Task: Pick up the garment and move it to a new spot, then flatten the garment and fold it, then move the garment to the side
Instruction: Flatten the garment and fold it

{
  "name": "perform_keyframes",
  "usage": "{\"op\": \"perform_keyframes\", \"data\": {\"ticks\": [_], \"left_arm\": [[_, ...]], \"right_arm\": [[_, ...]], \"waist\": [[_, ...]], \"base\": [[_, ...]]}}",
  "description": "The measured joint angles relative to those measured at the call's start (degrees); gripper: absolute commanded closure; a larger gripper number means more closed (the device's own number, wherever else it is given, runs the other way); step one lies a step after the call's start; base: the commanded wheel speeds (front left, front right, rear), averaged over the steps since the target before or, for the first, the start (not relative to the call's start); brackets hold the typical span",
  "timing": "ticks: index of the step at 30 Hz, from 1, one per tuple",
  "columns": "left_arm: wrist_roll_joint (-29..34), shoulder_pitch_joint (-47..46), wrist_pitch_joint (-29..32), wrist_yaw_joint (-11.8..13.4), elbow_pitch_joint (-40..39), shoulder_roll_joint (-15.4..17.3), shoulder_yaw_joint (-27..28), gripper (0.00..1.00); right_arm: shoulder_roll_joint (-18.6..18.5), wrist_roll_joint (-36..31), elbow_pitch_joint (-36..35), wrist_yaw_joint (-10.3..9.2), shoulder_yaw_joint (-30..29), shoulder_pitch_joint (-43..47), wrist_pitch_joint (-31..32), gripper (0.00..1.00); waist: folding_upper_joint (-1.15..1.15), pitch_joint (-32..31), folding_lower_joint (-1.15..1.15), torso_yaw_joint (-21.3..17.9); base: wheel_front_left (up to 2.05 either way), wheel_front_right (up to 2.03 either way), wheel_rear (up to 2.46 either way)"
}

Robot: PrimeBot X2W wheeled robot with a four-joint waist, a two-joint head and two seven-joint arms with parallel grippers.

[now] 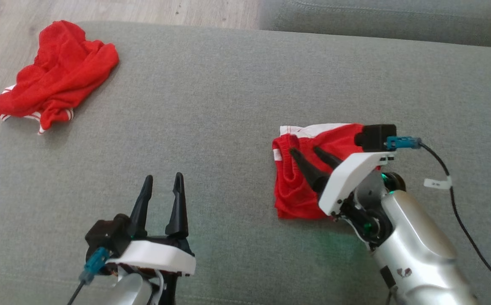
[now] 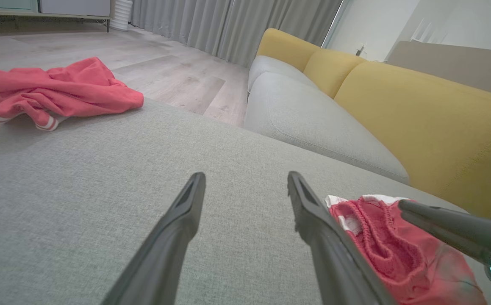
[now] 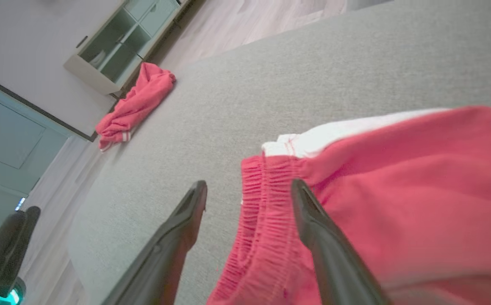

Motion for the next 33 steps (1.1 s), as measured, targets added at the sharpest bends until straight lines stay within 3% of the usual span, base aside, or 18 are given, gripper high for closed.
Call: {"op": "perform_keyframes", "data": {"ticks": [8,16,21,33], "left_arm": [[0.75,-0.19,0.00,-0.57,0.15,-0.67,0.05,0.00],[2.00,-2.23,-0.01,-1.05,1.67,-0.93,0.02,0.00],[3.45,-2.55,-0.01,-0.97,3.74,-0.66,0.07,0.00],[4.24,2.63,-0.02,-0.31,5.32,0.65,1.53,0.00]], "right_arm": [[0.00,1.11,-0.67,0.00,1.94,-1.12,-5.04,0.00],[0.00,-14.96,-2.05,0.00,-7.71,-0.26,-14.36,0.00],[0.01,-23.17,-5.26,0.00,-15.27,6.56,-20.36,0.00],[0.66,-25.62,-11.26,0.00,-20.93,21.32,-25.61,0.00]], "waist": [[0.00,-1.03,0.00,-1.61],[0.00,-2.87,0.00,-4.14],[0.00,-4.44,-0.01,-6.03],[0.00,-7.95,-0.01,-9.54]], "base": [[0.00,0.00,0.00],[0.00,0.00,0.00],[0.00,0.00,0.00],[0.00,0.00,0.00]]}}
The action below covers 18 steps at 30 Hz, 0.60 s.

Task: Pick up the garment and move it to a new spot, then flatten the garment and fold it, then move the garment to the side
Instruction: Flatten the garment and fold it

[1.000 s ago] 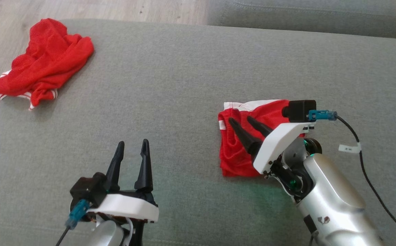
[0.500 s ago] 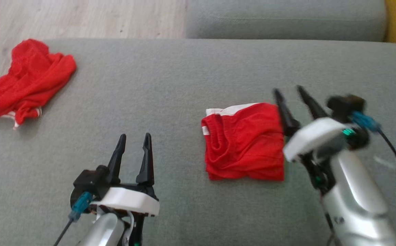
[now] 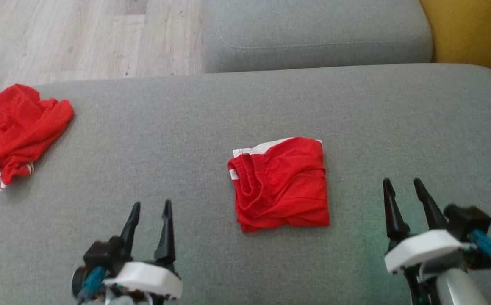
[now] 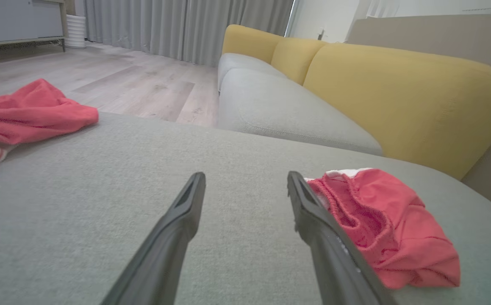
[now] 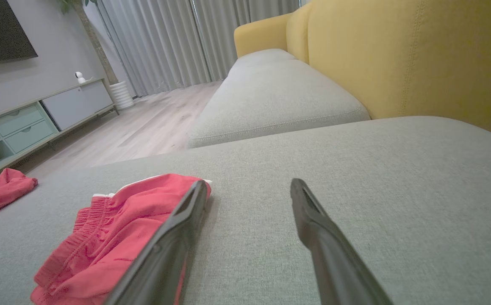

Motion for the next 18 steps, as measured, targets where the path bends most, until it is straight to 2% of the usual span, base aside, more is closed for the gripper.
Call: {"op": "perform_keyframes", "data": {"ticks": [9,18], "left_arm": [[1.88,4.43,0.00,1.34,-0.25,0.88,2.85,0.00],[2.82,5.27,0.00,1.32,-1.12,0.80,3.28,0.00]], "right_arm": [[0.20,-0.14,-1.05,0.00,-0.64,4.19,-1.43,0.00],[0.23,-1.75,-2.44,0.00,-1.24,4.65,-1.40,0.00]], "waist": [[0.00,-1.17,0.00,-0.23],[0.00,-1.28,0.01,0.76]], "base": [[0.00,0.00,0.00],[0.00,0.00,0.00]]}}
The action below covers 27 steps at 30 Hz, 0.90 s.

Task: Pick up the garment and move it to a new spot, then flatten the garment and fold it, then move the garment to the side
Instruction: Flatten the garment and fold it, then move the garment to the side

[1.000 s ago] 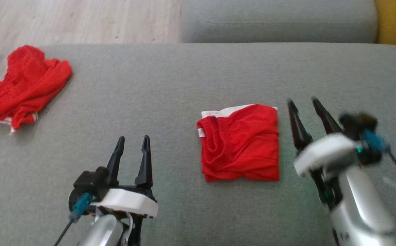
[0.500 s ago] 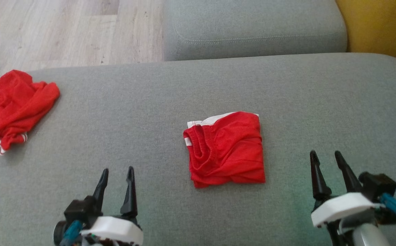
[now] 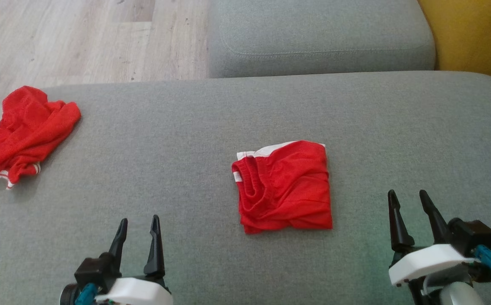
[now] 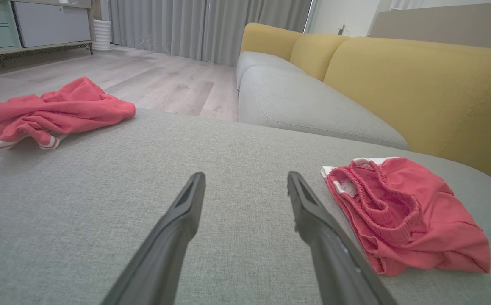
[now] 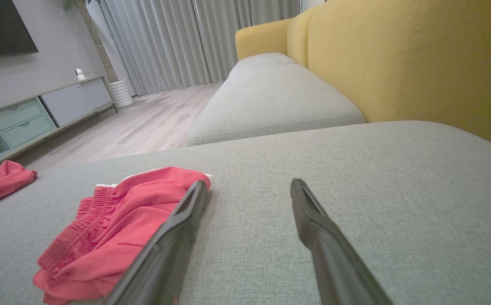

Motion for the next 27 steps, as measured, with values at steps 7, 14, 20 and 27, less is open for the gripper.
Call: {"op": "perform_keyframes", "data": {"ticks": [7,14,20,27], "left_arm": [[0.49,0.00,0.00,-0.07,-0.22,-0.10,0.54,0.00],[0.78,-0.02,0.00,-0.26,-0.59,-0.31,0.70,0.00],[1.89,-0.91,0.00,-0.34,-2.75,-0.71,0.45,0.00],[2.60,-2.85,-0.09,-0.48,-5.30,-1.75,0.10,0.00]], "right_arm": [[0.00,-0.10,-0.57,0.00,-0.01,0.00,0.32,0.00],[0.01,-1.90,-1.57,0.00,0.14,-0.30,1.89,0.00],[0.00,-3.71,-1.82,0.00,1.02,-6.92,8.24,0.00],[-0.01,-3.74,3.27,0.00,-0.49,-12.18,14.39,0.00]], "waist": [[0.00,0.08,0.00,0.51],[0.00,0.65,0.00,1.12],[0.00,1.93,0.00,3.42],[0.00,4.49,0.01,6.89]], "base": [[0.00,0.00,0.00],[0.00,0.00,0.00],[0.00,0.00,0.00],[0.00,0.00,0.00]]}}
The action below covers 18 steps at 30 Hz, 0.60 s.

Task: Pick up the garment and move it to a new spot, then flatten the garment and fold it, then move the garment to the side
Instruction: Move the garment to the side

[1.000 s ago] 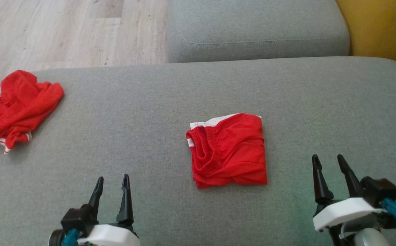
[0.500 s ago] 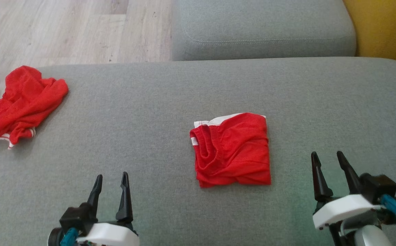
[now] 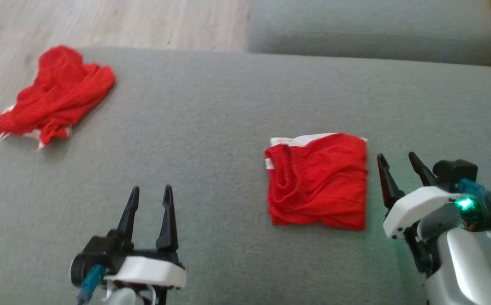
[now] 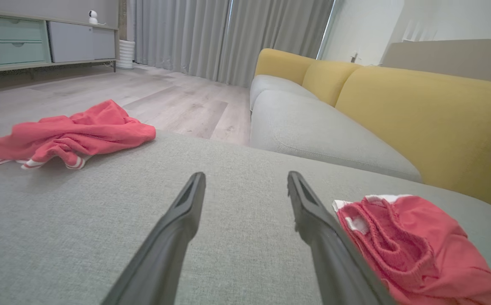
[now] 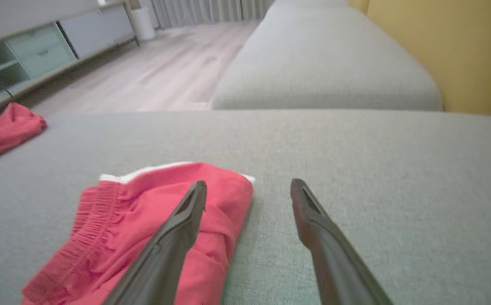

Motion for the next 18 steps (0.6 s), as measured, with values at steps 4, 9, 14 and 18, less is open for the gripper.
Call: {"op": "perform_keyframes", "data": {"ticks": [4,9,14,18], "left_arm": [[0.59,-1.07,-0.05,-0.01,-1.16,-0.62,0.07,0.00],[0.93,-1.35,-0.07,-0.02,-1.77,-1.42,0.80,0.00],[1.52,-1.35,-0.07,-0.54,-2.01,-1.99,1.43,0.00],[2.33,-1.35,-0.07,-1.12,-2.07,-2.36,1.71,0.00]], "right_arm": [[-0.03,-2.21,5.98,0.00,-2.82,-2.96,2.77,0.00],[-0.04,-1.37,11.56,0.00,-2.96,-5.91,5.76,0.00],[-0.09,-1.29,14.34,0.00,-2.31,-7.25,8.43,0.00],[-0.18,-0.12,15.29,0.01,-1.23,-9.18,9.66,0.69]], "waist": [[0.00,2.22,0.00,2.70],[0.00,4.85,0.00,5.81],[0.00,6.62,0.00,7.11],[0.00,7.10,0.00,6.24]], "base": [[0.00,0.00,0.00],[0.00,0.00,0.00],[0.00,0.00,0.00],[0.00,0.00,0.00]]}}
